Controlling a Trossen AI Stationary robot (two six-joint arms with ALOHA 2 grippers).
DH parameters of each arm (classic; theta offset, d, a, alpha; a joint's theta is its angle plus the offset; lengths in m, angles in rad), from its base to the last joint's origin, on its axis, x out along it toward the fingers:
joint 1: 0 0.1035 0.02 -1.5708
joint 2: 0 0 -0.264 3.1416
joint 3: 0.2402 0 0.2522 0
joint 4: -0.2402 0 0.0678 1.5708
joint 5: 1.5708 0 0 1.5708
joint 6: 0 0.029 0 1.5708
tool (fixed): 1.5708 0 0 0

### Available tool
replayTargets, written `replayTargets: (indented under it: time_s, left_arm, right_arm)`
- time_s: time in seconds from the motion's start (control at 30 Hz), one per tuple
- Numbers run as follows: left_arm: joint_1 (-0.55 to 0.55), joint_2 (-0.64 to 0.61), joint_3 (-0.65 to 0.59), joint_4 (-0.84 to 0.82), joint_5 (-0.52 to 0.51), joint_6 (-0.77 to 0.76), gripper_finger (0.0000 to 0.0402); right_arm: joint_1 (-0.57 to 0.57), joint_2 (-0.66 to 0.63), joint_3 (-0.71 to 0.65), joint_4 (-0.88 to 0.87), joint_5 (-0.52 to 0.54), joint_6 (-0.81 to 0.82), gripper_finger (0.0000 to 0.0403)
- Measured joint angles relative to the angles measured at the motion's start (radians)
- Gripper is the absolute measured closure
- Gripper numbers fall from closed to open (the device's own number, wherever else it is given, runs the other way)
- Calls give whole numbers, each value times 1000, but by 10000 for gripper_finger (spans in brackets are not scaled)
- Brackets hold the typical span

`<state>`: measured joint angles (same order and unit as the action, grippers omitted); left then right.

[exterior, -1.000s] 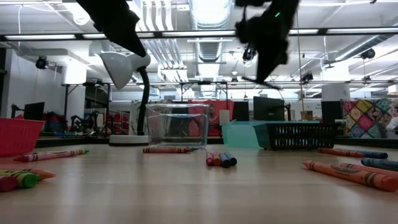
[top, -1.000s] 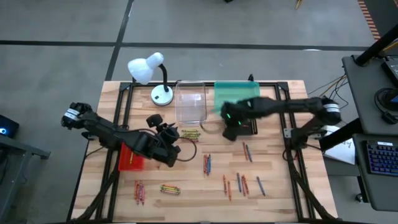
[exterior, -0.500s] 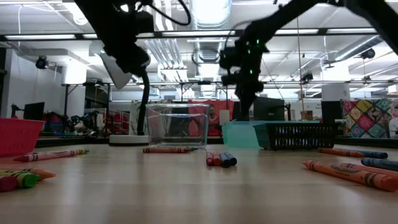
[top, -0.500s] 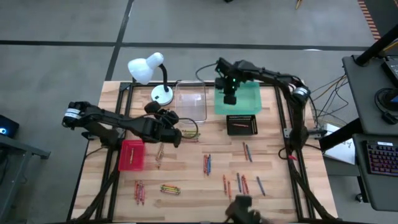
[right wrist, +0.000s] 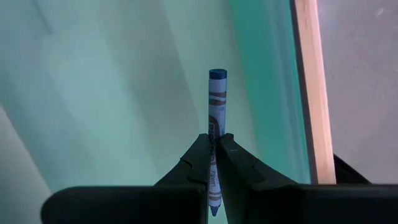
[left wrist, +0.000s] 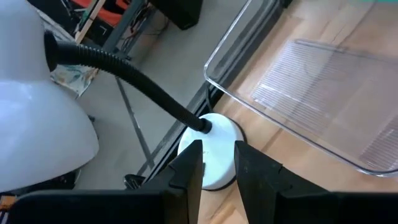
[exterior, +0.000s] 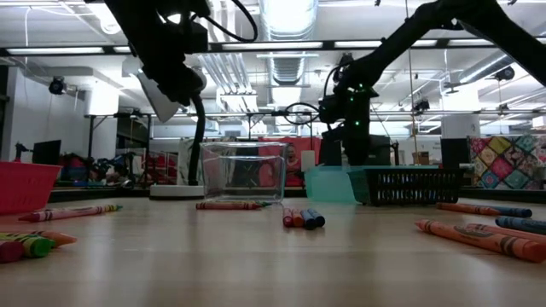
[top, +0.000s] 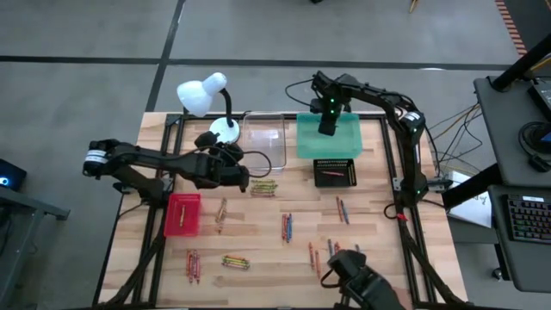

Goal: Sort crayons
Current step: Put the blue crayon into the blue bin, then put the red crayon into the black bin

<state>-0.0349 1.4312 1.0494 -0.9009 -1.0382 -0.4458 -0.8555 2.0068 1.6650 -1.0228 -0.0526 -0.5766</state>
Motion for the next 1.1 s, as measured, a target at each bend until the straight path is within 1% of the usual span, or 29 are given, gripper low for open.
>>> replayTargets:
  time_s: [0.17,0.43,0.57,0.73,0.8,0.93,1.1]
  left_arm:
    - [-3,-7,0,0,1,-15,326]
    - [-13,-7,0,3,65,-54,326]
    - [-38,-7,0,4,113,-101,326]
    - [-81,-7,0,8,118,-149,326]
    - [-93,-7,0,10,144,-158,326]
    - [-98,-7,0,11,227,-185,326]
    - [-98,-7,0,11,347,-205,326]
  right_arm:
    - [2,0,0,6,0,16,390]
    - [2,0,0,10,1,19,390]
    - [2,0,0,23,13,53,390]
    - [2,0,0,15,27,22,390]
    - [2,0,0,34,26,45,388]
    - [2,0,0,37,22,66,368]
    - [2,0,0,36,21,81,318]
